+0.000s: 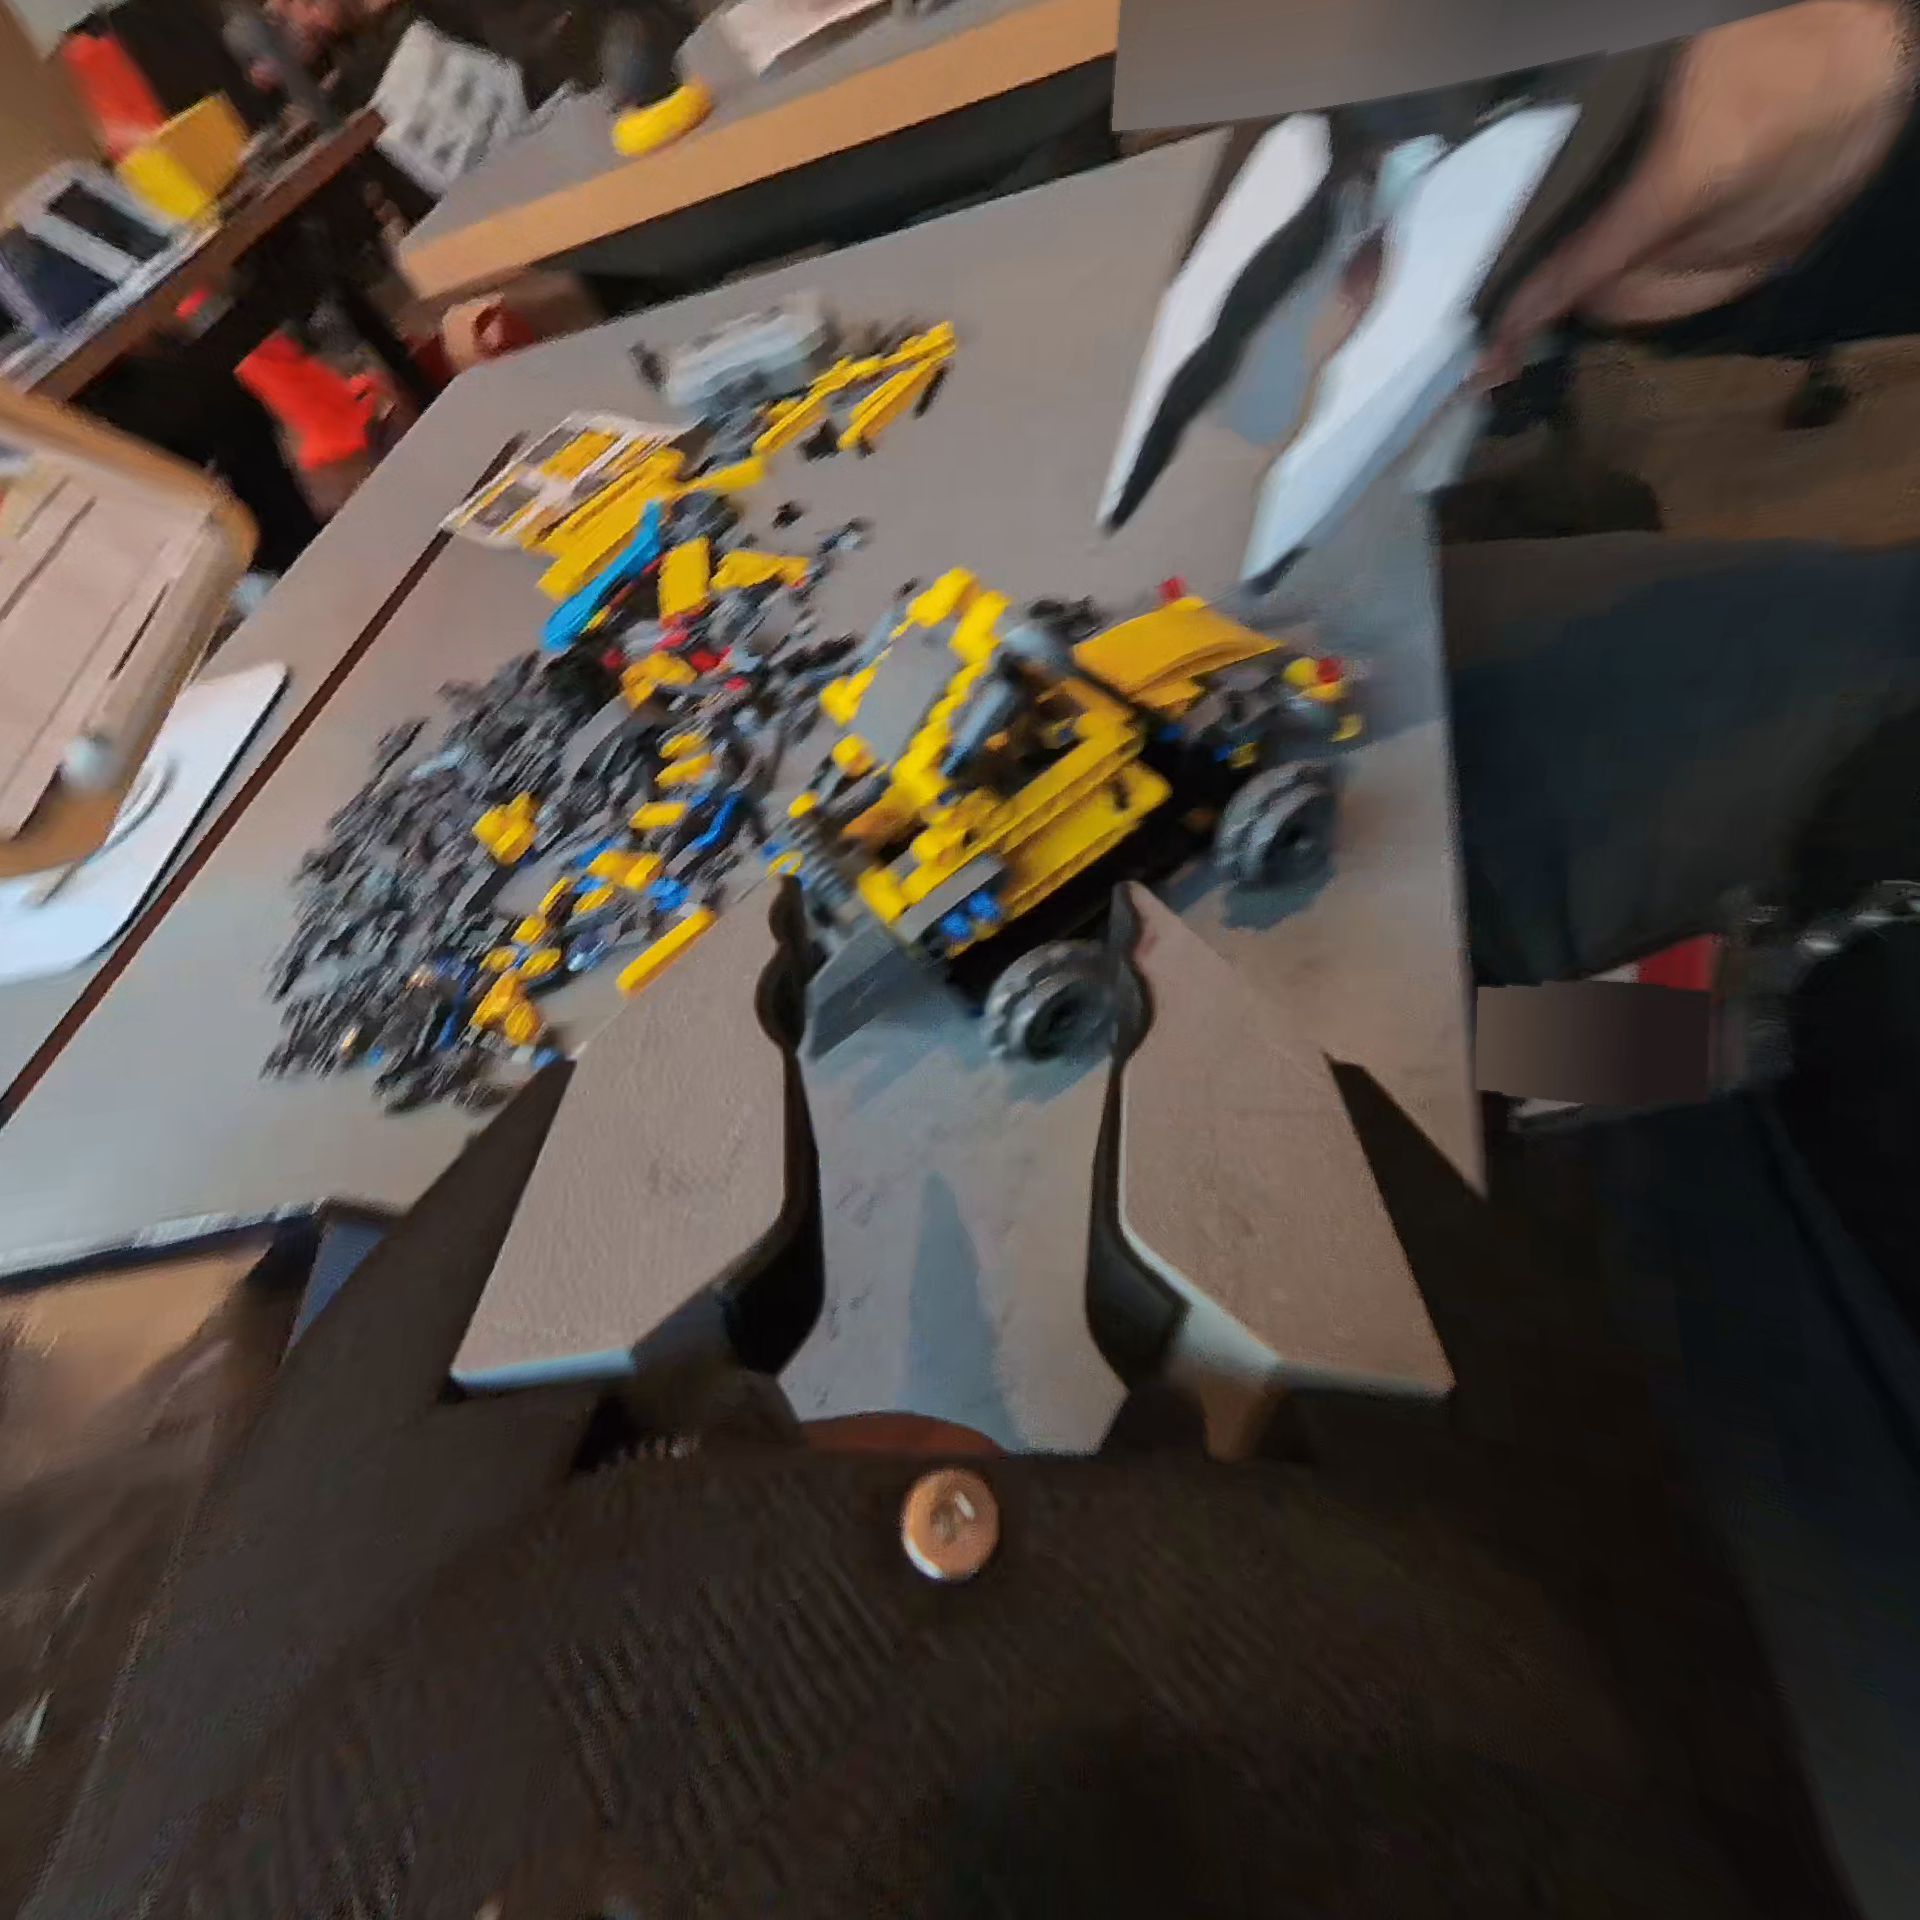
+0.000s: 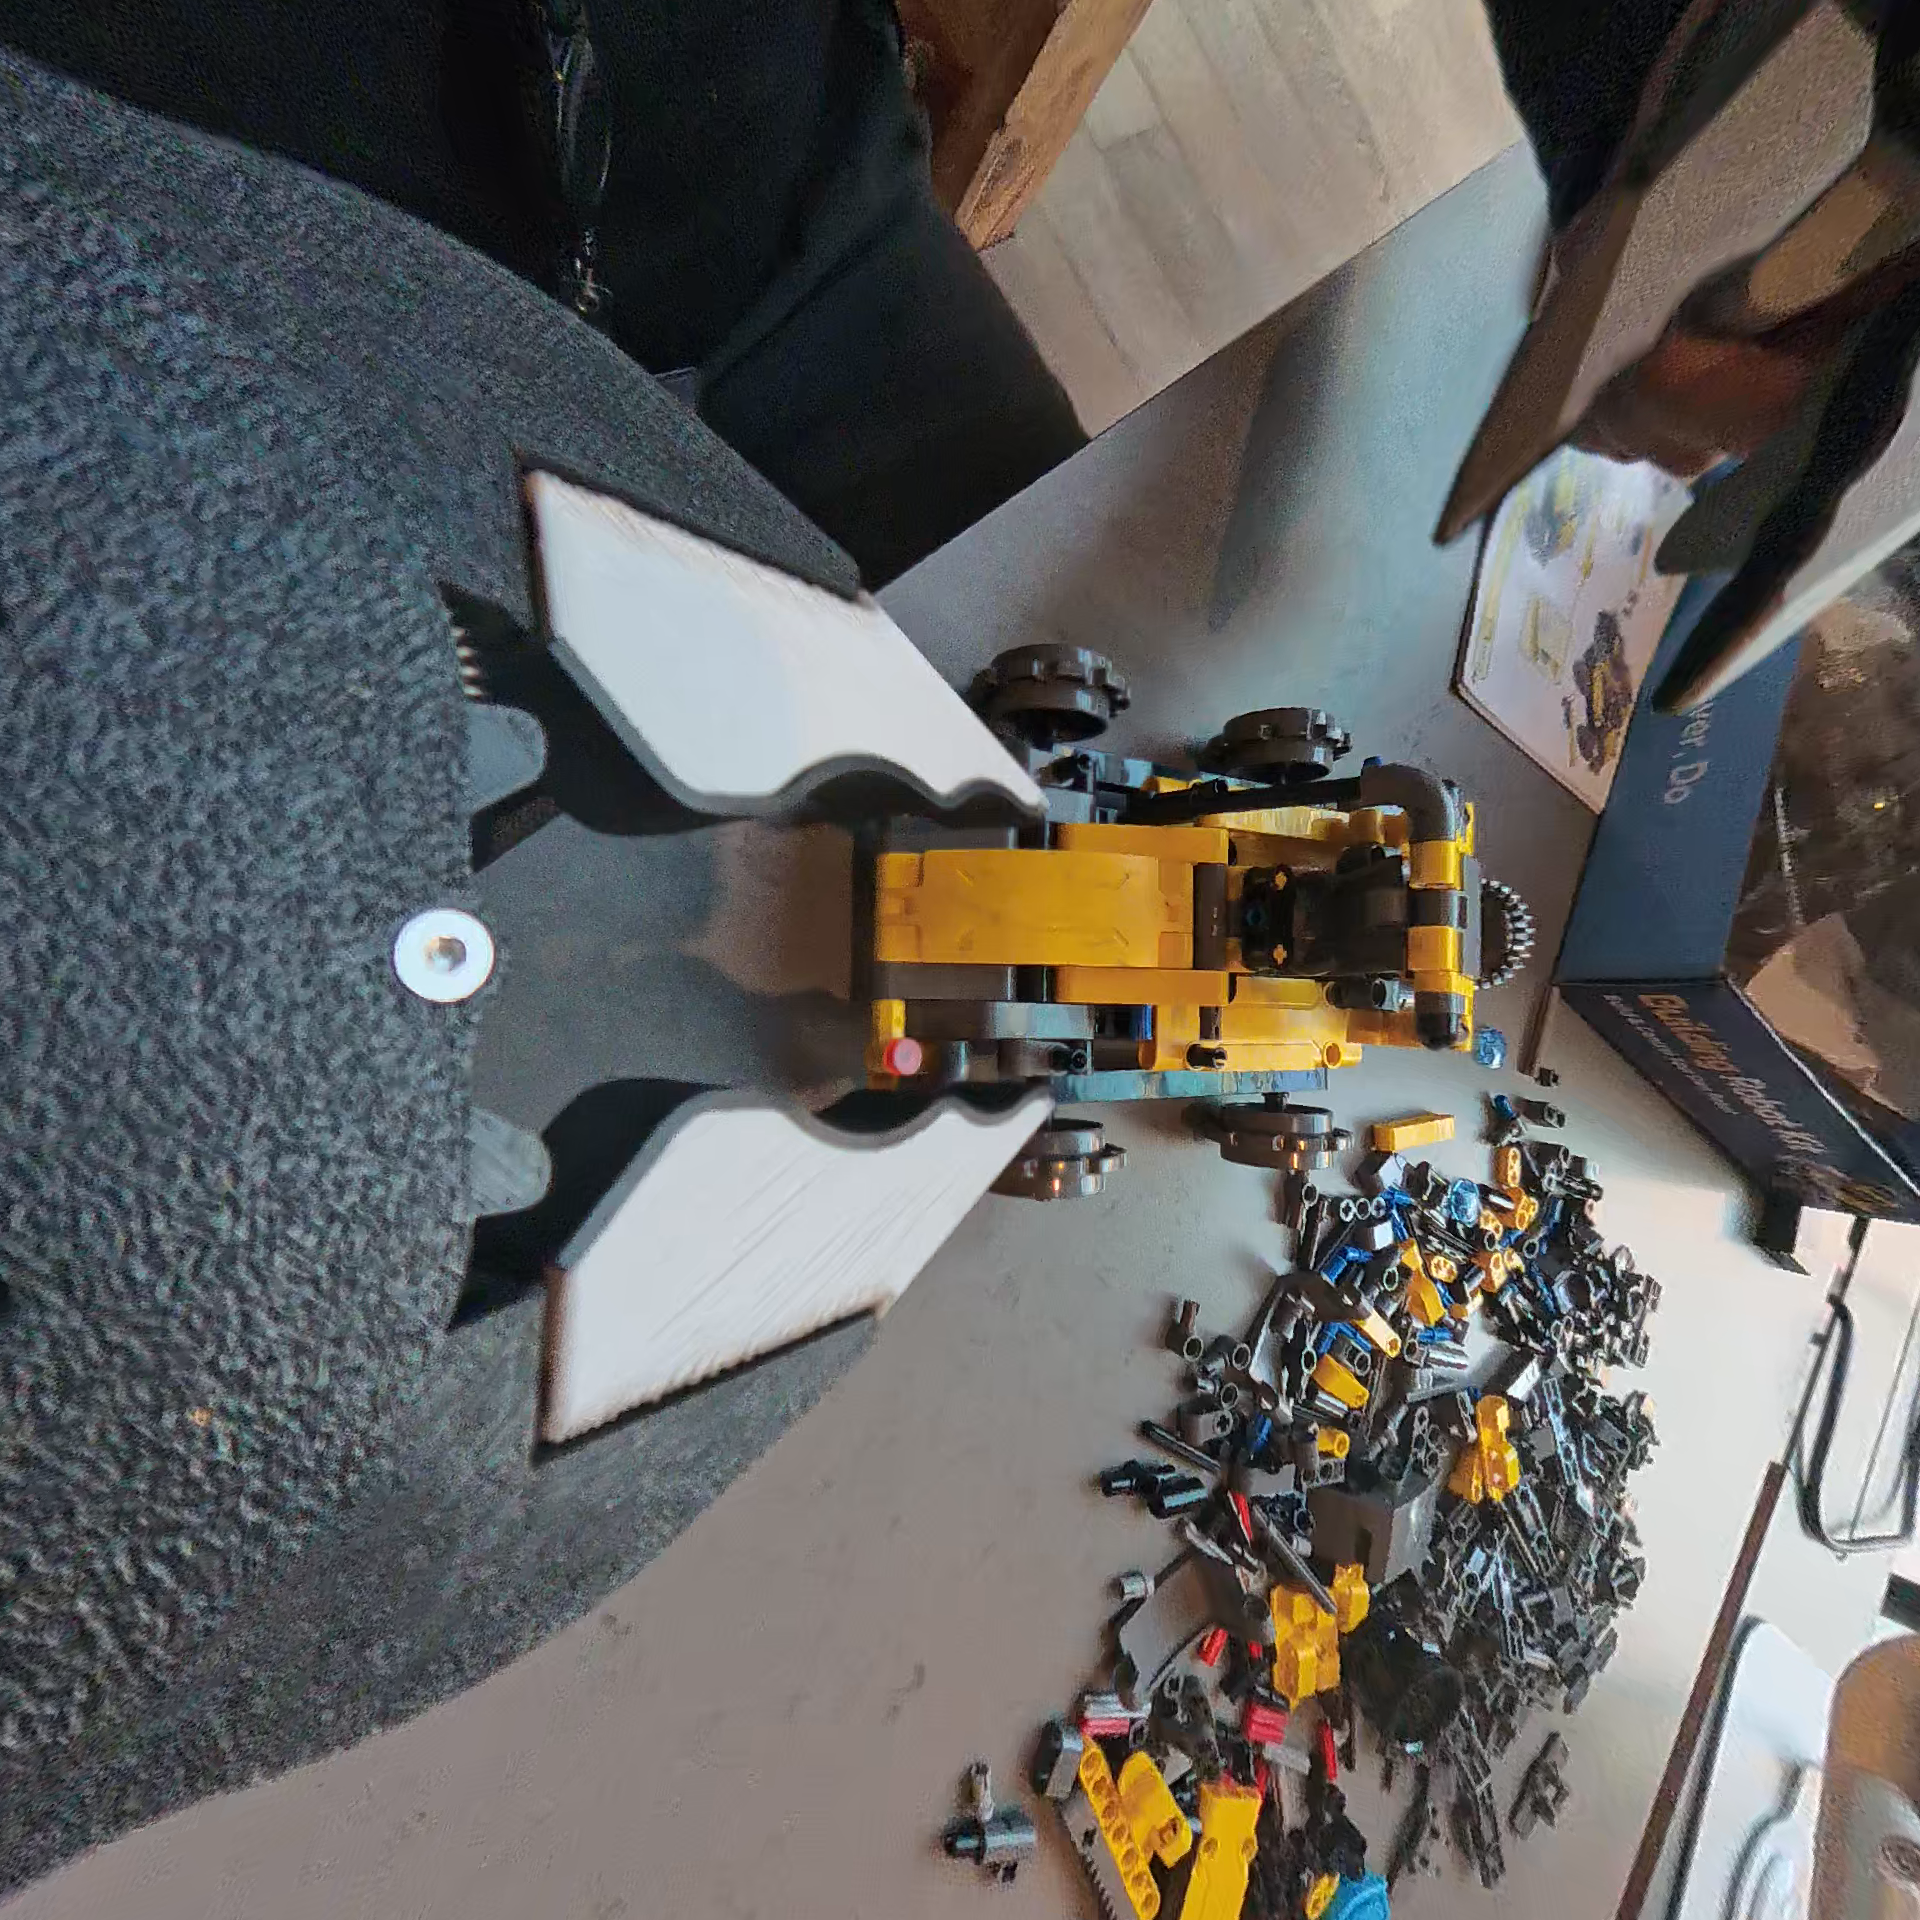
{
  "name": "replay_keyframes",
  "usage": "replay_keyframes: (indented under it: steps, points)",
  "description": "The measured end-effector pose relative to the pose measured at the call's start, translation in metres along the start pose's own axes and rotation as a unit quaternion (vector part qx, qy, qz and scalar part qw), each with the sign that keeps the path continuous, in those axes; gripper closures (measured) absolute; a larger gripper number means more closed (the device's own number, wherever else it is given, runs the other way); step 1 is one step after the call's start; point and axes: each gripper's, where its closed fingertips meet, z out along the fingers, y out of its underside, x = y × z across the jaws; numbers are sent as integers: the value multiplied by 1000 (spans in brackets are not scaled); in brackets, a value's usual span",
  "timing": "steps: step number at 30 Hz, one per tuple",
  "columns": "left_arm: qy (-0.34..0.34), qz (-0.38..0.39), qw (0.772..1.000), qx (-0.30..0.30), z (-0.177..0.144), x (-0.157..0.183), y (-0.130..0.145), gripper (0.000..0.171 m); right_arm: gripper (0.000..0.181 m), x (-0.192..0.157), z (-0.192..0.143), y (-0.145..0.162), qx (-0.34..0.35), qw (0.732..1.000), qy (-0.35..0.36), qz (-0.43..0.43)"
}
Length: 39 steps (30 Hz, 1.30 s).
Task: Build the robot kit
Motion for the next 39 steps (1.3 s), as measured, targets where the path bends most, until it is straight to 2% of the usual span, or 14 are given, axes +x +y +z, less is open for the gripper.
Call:
replay_keyframes:
  steps: [1, 3, 6, 7, 10, 12, 15, 16, 18, 19, 21, 29, 34, 39]
  points:
    - [-18, -16, 1000, -18, -1, -13, 9, 110, 123, -2, -4, 0, 2, 1000, -4, 6]
    - [-25, -53, 997, -42, 5, -31, 25, 98, 118, -10, -5, 5, -9, 1000, -16, 16]
    - [12, -126, 990, -63, 26, -36, 43, 86, 111, -23, 1, 12, -28, 1000, -10, 3]
    - [38, -143, 987, -65, 34, -31, 46, 80, 108, -23, 4, 15, -32, 999, 2, -1]
    - [92, -174, 978, -63, 46, -15, 48, 87, 104, -22, 11, 26, -47, 999, 9, 2]
    - [84, -178, 978, -64, 48, -9, 44, 83, 110, -11, 9, 30, -52, 998, 34, -17]
    - [71, -159, 981, -85, 47, 10, 42, 71, 107, 8, -4, 36, -65, 997, 50, -12]
    - [72, -155, 981, -89, 46, 19, 40, 66, 114, 19, -10, 38, -65, 996, 64, -14]
    - [78, -139, 983, -89, 43, 35, 36, 76, 131, 43, -22, 43, -64, 994, 92, -8]
    - [80, -141, 984, -78, 42, 41, 32, 86, 127, 52, -26, 46, -68, 993, 96, 1]
    - [80, -164, 982, -54, 38, 46, 24, 87, 121, 60, -34, 48, -64, 994, 89, 25]
    - [10, -220, 974, -43, 13, 34, 32, 83, 119, 58, -69, 45, -1, 999, 37, 27]
    - [-37, -249, 967, -40, -4, 42, 32, 77, 117, 47, -85, 47, 24, 999, 8, -22]
    - [-117, -299, 947, -13, -22, 56, 38, 74, 118, 40, -102, 33, 106, 994, -17, -27]
